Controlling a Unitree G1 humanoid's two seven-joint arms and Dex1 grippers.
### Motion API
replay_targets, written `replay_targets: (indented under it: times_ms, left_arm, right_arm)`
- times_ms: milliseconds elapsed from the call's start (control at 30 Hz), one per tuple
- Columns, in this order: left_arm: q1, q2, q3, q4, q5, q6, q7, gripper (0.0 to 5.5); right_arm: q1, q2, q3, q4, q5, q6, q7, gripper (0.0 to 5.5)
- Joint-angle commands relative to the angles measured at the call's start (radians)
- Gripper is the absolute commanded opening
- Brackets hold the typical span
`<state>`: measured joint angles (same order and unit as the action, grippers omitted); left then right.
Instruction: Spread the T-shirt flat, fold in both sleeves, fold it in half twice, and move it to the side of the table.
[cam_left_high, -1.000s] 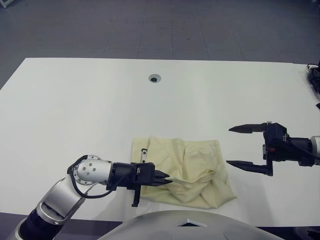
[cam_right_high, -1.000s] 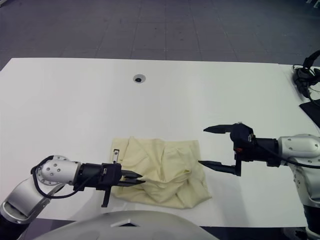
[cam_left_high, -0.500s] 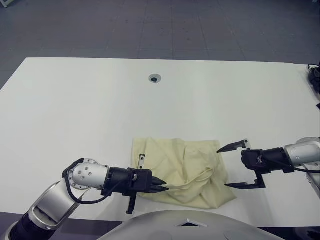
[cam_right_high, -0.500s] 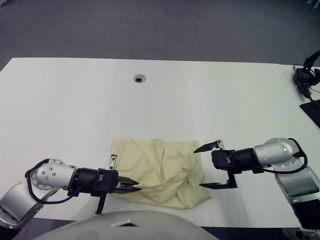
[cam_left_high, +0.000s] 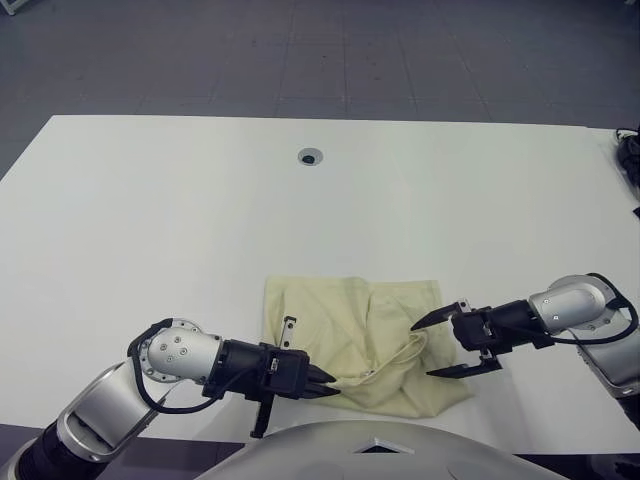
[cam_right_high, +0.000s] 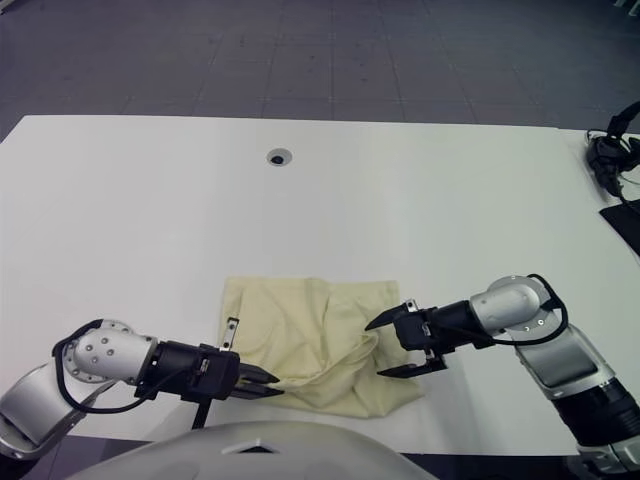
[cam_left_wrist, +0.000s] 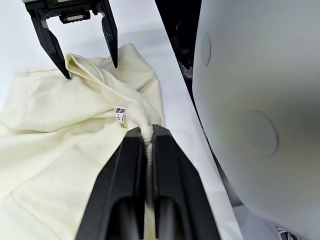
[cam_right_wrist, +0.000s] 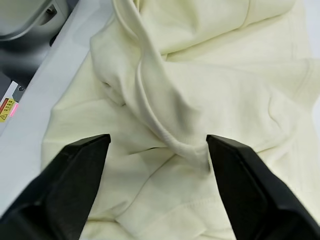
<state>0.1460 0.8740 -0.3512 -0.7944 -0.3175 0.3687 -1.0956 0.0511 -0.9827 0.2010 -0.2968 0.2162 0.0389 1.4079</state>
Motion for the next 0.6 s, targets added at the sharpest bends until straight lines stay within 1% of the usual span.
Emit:
replay_targets:
  times_ms: [33, 167, 300, 600]
  left_arm:
    - [-0.02, 0.013, -0.007, 0.007, 0.002, 0.001, -0.009, 0.02]
    - [-0.022, 0.016, -0.007, 0.007, 0.0, 0.0, -0.01, 0.02]
    - [-0.015, 0.022, -0.003, 0.004, 0.003, -0.002, -0.009, 0.02]
    - [0.002, 0.032, -0.002, -0.002, 0.016, -0.008, 0.005, 0.02]
  right_arm:
    - [-0.009, -0.001, 0.008, -0.01, -0.006, 0.005, -0.011, 2.7]
    - [-0.007, -0.003, 0.019, -0.009, -0.009, 0.003, -0.012, 2.18]
    - [-0.009, -0.014, 0.008, -0.012, 0.011, 0.007, 0.001, 1.51]
    - [-0.003, -0.021, -0.002, 0.009, 0.007, -0.026, 0.01, 0.19]
